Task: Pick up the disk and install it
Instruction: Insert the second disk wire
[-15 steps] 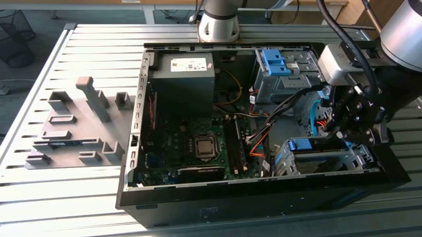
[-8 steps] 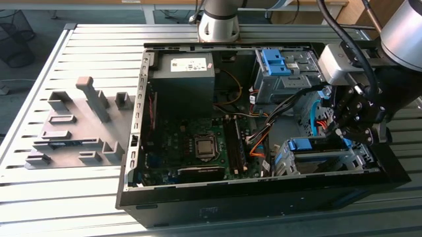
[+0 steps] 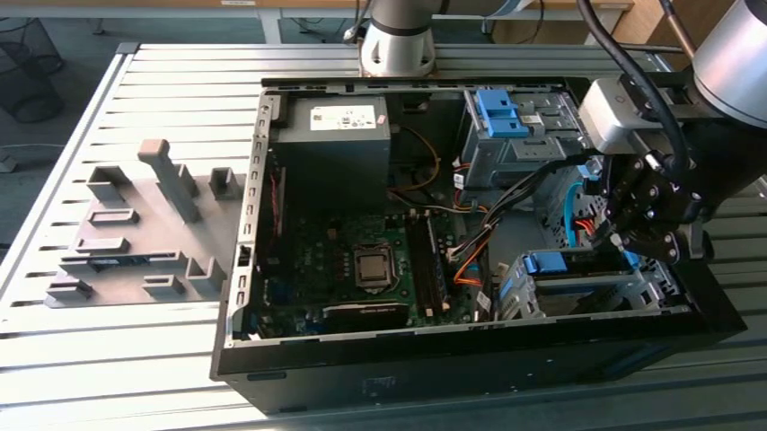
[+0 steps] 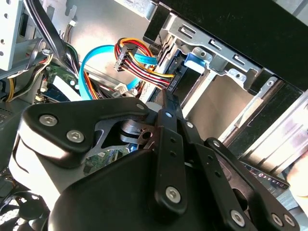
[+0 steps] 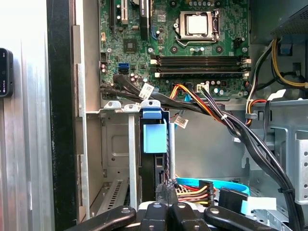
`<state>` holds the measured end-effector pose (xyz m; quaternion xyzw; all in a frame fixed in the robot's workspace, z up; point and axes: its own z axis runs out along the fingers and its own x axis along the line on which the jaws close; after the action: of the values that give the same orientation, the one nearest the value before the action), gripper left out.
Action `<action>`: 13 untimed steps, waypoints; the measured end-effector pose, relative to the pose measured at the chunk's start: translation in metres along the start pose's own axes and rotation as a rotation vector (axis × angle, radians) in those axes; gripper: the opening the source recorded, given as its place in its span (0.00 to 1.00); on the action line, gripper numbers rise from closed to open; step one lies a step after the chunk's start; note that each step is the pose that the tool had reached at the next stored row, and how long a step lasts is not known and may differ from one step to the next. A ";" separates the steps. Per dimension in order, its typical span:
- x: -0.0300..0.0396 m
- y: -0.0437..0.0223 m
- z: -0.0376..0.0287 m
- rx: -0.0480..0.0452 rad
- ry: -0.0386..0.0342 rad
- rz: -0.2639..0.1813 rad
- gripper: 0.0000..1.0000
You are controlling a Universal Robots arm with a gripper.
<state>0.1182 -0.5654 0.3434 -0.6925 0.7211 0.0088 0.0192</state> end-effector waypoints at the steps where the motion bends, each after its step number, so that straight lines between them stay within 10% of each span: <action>1: 0.0000 0.0000 0.0000 0.0000 0.0000 0.000 0.11; 13: 0.0002 0.0075 -0.0038 0.0000 -0.0004 0.000 0.11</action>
<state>0.1106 -0.5655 0.3471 -0.6926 0.7211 0.0090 0.0193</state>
